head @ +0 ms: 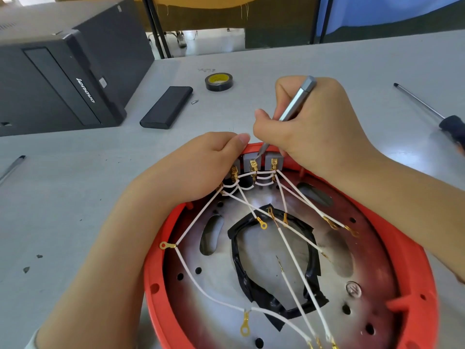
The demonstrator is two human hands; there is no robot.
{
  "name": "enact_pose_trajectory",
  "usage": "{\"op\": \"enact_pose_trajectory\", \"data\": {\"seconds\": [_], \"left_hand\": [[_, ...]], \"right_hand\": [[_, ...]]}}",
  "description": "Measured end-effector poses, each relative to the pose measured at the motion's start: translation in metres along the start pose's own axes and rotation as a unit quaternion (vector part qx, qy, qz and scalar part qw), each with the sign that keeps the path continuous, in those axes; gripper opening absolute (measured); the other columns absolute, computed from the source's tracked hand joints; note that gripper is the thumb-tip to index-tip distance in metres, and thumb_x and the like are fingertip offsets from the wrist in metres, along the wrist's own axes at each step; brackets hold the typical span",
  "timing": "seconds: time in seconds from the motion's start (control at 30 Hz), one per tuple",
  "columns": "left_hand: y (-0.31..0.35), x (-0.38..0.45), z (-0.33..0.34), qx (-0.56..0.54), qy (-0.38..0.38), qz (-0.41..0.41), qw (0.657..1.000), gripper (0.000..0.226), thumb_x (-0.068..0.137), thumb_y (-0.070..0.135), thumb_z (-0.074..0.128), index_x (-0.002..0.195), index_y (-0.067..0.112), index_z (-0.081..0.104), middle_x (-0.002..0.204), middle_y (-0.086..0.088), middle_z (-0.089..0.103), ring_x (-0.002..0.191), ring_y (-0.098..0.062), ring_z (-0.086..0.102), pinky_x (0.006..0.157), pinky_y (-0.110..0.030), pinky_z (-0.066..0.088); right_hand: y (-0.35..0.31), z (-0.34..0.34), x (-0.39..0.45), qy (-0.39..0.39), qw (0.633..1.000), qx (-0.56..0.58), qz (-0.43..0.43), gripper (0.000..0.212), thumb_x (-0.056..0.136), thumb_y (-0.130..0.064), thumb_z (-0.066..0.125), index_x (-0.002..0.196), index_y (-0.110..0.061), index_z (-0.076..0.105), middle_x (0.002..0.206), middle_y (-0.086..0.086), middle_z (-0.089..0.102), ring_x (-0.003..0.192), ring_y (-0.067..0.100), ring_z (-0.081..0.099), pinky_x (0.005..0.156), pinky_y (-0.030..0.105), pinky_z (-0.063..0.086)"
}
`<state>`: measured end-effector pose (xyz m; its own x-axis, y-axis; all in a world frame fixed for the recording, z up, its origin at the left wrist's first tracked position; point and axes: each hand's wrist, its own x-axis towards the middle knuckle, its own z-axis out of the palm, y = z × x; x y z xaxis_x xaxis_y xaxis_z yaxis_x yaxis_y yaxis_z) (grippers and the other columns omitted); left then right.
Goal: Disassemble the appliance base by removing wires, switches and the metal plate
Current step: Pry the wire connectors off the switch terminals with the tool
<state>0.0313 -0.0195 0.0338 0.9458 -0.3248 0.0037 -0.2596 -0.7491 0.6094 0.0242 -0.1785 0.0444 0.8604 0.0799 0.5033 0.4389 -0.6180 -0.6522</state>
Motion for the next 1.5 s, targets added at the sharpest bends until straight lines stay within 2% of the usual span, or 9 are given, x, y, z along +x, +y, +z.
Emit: {"op": "enact_pose_trajectory", "data": {"seconds": [0.13,0.27,0.4,0.53,0.67,0.77,1.03,1.27,1.5], "left_hand": [[0.001,0.001,0.000,0.010,0.002,0.004,1.000,0.051,0.099,0.047,0.028,0.108,0.009,0.062,0.077,-0.008,0.063,0.055,-0.005,0.047,0.061,-0.018,0.041],[0.000,0.000,0.000,0.007,0.002,0.013,1.000,0.052,0.100,0.047,0.027,0.108,0.009,0.061,0.097,-0.012,0.066,0.078,-0.018,0.057,0.078,-0.025,0.044],[0.000,0.001,0.001,0.021,0.006,0.010,1.000,0.053,0.100,0.046,0.027,0.109,0.005,0.059,0.097,-0.016,0.064,0.071,-0.019,0.052,0.072,-0.024,0.042],[0.000,0.000,0.000,0.013,0.001,0.012,1.000,0.053,0.100,0.046,0.027,0.107,0.006,0.060,0.099,-0.015,0.065,0.088,-0.024,0.058,0.082,-0.027,0.044],[0.001,-0.001,0.000,0.002,-0.002,0.011,1.000,0.053,0.100,0.047,0.027,0.102,0.006,0.060,0.094,-0.016,0.064,0.081,-0.025,0.058,0.082,-0.036,0.045],[0.000,-0.001,0.000,0.003,0.005,0.011,1.000,0.052,0.100,0.047,0.027,0.105,0.007,0.061,0.099,-0.013,0.065,0.088,-0.024,0.059,0.084,-0.027,0.044],[-0.001,0.000,0.000,0.004,0.004,0.014,1.000,0.052,0.100,0.046,0.027,0.107,0.006,0.061,0.099,-0.014,0.066,0.089,-0.025,0.058,0.086,-0.031,0.044],[0.000,0.003,0.000,0.020,0.003,0.018,1.000,0.052,0.100,0.043,0.028,0.098,0.000,0.058,0.065,-0.004,0.048,0.052,-0.007,0.038,0.054,-0.021,0.034],[0.001,0.003,0.001,0.021,0.006,0.012,1.000,0.051,0.100,0.045,0.028,0.097,0.005,0.059,0.082,-0.010,0.061,0.068,-0.014,0.051,0.069,-0.022,0.041]], "right_hand": [[0.000,0.001,0.000,0.001,1.000,0.010,-0.011,0.041,0.084,-0.018,0.065,0.057,-0.017,0.035,0.050,0.002,0.037,0.047,0.013,0.040,0.051,0.016,0.034],[0.001,0.001,0.002,0.002,1.000,0.028,0.003,0.040,0.084,-0.020,0.065,0.056,-0.015,0.036,0.049,0.010,0.045,0.046,0.019,0.046,0.050,0.020,0.038],[0.001,0.004,0.004,-0.009,0.998,0.058,0.021,0.040,0.084,-0.017,0.066,0.056,-0.012,0.037,0.053,0.021,0.052,0.040,0.016,0.048,0.045,0.020,0.041],[0.001,0.004,0.005,0.004,0.998,0.054,0.014,0.037,0.082,-0.013,0.063,0.056,-0.011,0.037,0.057,0.026,0.049,0.051,0.031,0.049,0.051,0.033,0.043],[0.002,0.003,0.003,0.036,0.998,0.047,-0.003,0.040,0.081,-0.012,0.063,0.053,-0.015,0.034,0.047,0.008,0.038,0.047,0.024,0.045,0.045,0.026,0.037],[0.002,0.004,0.002,0.023,0.999,0.029,-0.011,0.042,0.080,-0.011,0.062,0.052,-0.017,0.031,0.046,-0.003,0.030,0.043,0.010,0.037,0.044,0.014,0.031],[0.002,0.005,0.002,0.022,0.999,0.024,-0.031,0.043,0.081,-0.011,0.062,0.053,-0.018,0.030,0.047,-0.003,0.029,0.045,0.008,0.036,0.046,0.013,0.032],[0.002,0.006,0.009,-0.023,0.998,0.053,0.000,0.038,0.079,-0.007,0.059,0.054,-0.012,0.032,0.047,0.001,0.028,0.046,0.013,0.032,0.043,0.020,0.026],[0.006,0.010,0.024,-0.099,0.988,0.087,0.075,0.037,0.077,-0.005,0.057,0.052,-0.014,0.030,0.034,-0.008,0.024,0.036,0.015,0.036,0.034,0.016,0.027]]}}
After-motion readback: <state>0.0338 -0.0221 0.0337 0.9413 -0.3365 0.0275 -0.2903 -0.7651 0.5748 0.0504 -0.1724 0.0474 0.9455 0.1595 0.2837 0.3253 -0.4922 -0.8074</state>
